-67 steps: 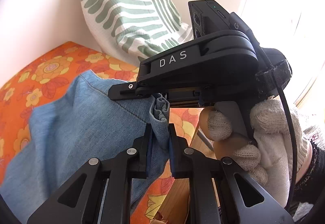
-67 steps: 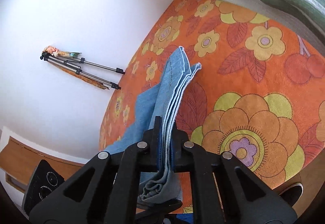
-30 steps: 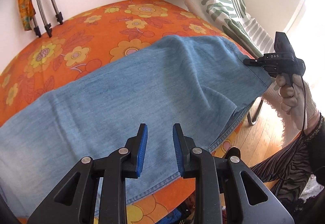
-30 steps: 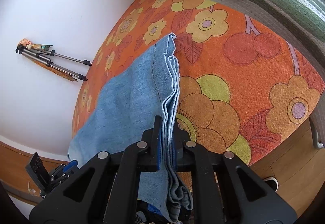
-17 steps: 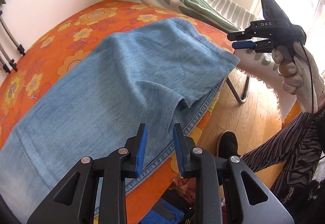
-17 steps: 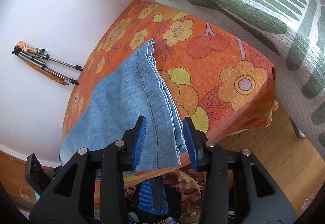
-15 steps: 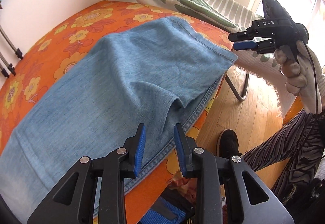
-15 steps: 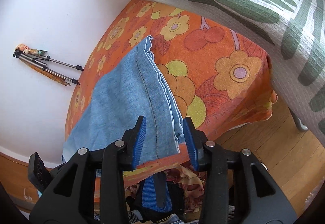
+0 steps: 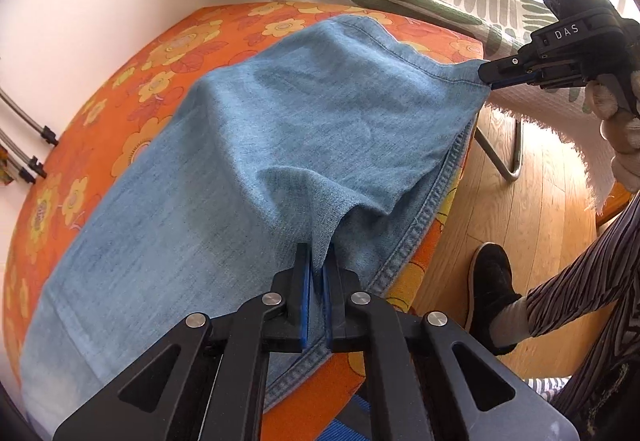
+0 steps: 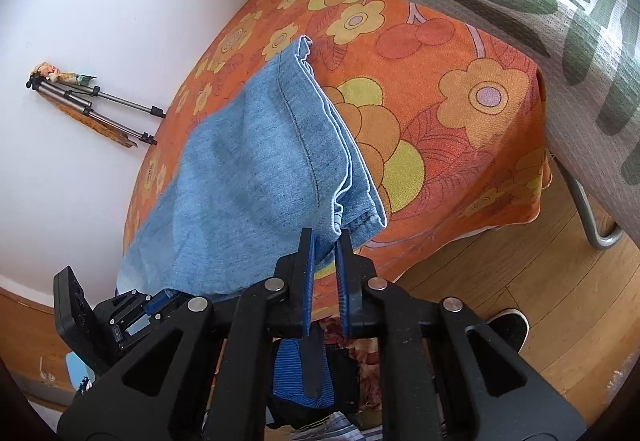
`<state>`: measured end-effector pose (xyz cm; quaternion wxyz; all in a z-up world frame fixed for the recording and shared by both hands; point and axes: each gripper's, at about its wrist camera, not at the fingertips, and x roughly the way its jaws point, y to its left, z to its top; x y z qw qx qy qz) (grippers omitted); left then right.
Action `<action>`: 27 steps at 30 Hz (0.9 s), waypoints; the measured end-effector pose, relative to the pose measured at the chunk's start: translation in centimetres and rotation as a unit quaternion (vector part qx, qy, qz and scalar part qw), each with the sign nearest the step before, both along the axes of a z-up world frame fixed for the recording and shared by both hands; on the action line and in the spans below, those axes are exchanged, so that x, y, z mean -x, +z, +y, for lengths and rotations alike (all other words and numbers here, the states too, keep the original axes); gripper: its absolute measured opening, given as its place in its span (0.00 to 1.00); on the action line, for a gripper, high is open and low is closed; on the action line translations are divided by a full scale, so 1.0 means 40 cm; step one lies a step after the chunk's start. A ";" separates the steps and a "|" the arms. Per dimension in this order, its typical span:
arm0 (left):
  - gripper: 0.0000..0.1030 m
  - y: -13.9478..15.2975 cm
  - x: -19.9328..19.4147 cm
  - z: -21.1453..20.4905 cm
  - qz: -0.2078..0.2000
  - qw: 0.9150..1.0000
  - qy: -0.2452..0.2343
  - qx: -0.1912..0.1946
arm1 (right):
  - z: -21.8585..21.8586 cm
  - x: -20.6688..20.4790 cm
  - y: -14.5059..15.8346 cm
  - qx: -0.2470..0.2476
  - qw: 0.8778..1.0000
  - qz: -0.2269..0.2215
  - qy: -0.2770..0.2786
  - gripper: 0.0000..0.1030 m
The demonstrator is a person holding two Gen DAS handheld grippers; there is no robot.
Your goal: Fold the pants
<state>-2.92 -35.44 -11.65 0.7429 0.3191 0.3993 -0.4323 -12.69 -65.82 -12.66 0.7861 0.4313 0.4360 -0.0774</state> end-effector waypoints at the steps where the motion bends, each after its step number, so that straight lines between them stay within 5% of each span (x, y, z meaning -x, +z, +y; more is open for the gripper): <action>1: 0.03 0.005 0.003 0.002 0.001 1.000 -0.004 0.003 | -0.003 -0.003 0.003 0.003 1.000 -0.002 -0.001 0.08; 5: 0.02 0.030 0.034 0.017 0.005 1.000 -0.027 0.007 | -0.032 -0.003 0.001 -0.003 1.000 -0.005 -0.019 0.07; 12: 0.02 -0.021 0.077 0.025 0.029 0.996 -0.071 -0.048 | -0.026 -0.009 -0.014 0.000 1.000 0.012 -0.009 0.08; 16: 0.12 0.029 0.042 0.061 0.063 0.998 -0.031 0.004 | -0.030 -0.003 -0.003 0.007 1.000 0.020 -0.009 0.14; 23: 0.18 0.112 -0.032 0.172 0.049 0.995 0.052 0.071 | 0.000 -0.026 0.092 0.077 0.997 -0.011 -0.003 0.31; 27: 0.37 0.142 -0.080 0.279 0.037 0.988 0.113 0.102 | 0.070 -0.073 0.140 0.115 0.992 -0.034 0.030 0.31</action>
